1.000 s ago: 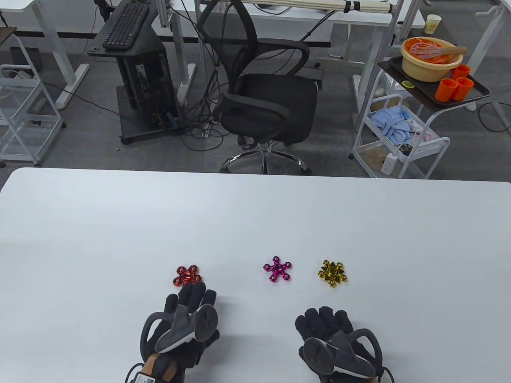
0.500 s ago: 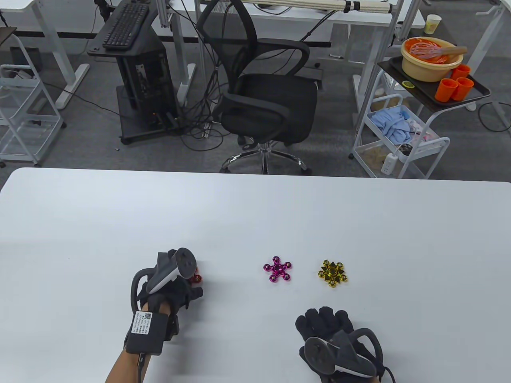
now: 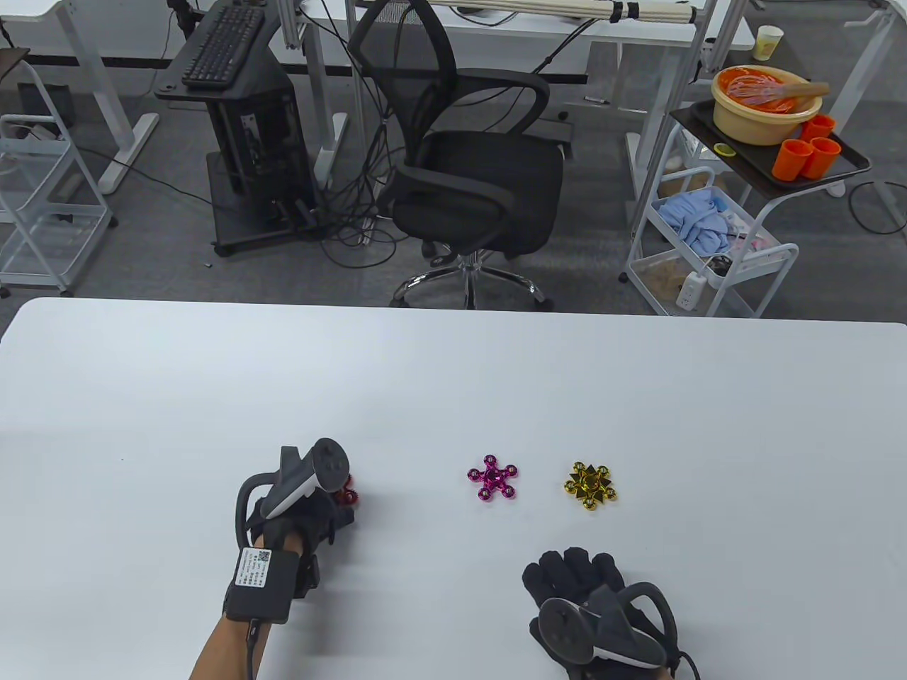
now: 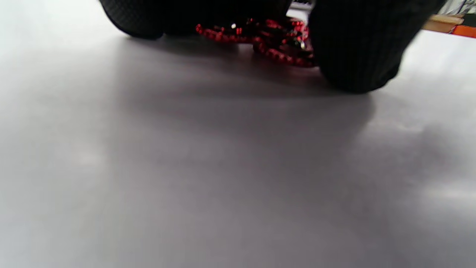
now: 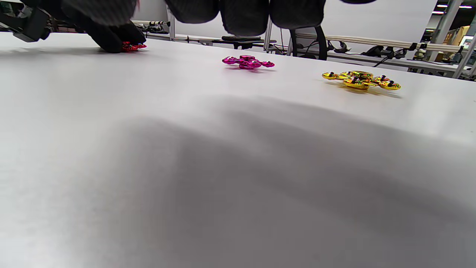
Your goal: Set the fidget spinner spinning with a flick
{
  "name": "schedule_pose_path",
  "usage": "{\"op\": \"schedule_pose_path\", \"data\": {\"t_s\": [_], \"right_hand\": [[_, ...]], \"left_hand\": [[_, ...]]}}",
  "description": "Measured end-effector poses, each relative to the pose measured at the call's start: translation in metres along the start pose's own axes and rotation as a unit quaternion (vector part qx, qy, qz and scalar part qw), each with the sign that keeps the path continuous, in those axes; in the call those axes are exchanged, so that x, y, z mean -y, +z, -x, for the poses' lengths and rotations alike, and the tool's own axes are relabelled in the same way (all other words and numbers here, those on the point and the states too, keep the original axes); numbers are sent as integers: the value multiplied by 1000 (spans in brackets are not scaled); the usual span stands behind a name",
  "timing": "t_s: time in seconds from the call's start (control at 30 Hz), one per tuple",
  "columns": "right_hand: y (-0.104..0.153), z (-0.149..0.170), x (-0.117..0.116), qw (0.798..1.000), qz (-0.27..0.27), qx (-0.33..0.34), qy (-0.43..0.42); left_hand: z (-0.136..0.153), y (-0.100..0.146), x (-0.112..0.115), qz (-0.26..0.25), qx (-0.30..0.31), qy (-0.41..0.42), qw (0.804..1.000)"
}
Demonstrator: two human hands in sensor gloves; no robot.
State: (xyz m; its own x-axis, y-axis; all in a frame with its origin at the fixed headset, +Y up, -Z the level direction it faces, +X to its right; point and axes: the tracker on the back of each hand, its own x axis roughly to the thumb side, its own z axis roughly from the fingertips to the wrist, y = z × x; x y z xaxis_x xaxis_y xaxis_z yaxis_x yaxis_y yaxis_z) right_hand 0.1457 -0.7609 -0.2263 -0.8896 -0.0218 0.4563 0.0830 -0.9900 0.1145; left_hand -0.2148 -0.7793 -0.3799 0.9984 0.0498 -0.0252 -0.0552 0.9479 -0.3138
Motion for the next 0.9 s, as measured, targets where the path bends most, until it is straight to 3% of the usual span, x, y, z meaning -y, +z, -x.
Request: {"op": "schedule_pose_path", "data": {"t_s": [0.2,0.3,0.47,0.6,0.9], "right_hand": [[0,-1,2,1000,6,-1,1],[2,0,4,1000,12,-4,-1],[2,0,5,1000,13,-3,0],[1,-4,2,1000,4,4,1],[1,-23,5,999,4,37,-39]], "left_hand": [[-12,9,2,-73,22,-58,995],[-16,18,1,-80,47,-70,993],[-27,59,-3,-103,121,-39,986],[-38,83,8,-88,158,-32,983],[-49,94,33,-67,182,-75,978]]}}
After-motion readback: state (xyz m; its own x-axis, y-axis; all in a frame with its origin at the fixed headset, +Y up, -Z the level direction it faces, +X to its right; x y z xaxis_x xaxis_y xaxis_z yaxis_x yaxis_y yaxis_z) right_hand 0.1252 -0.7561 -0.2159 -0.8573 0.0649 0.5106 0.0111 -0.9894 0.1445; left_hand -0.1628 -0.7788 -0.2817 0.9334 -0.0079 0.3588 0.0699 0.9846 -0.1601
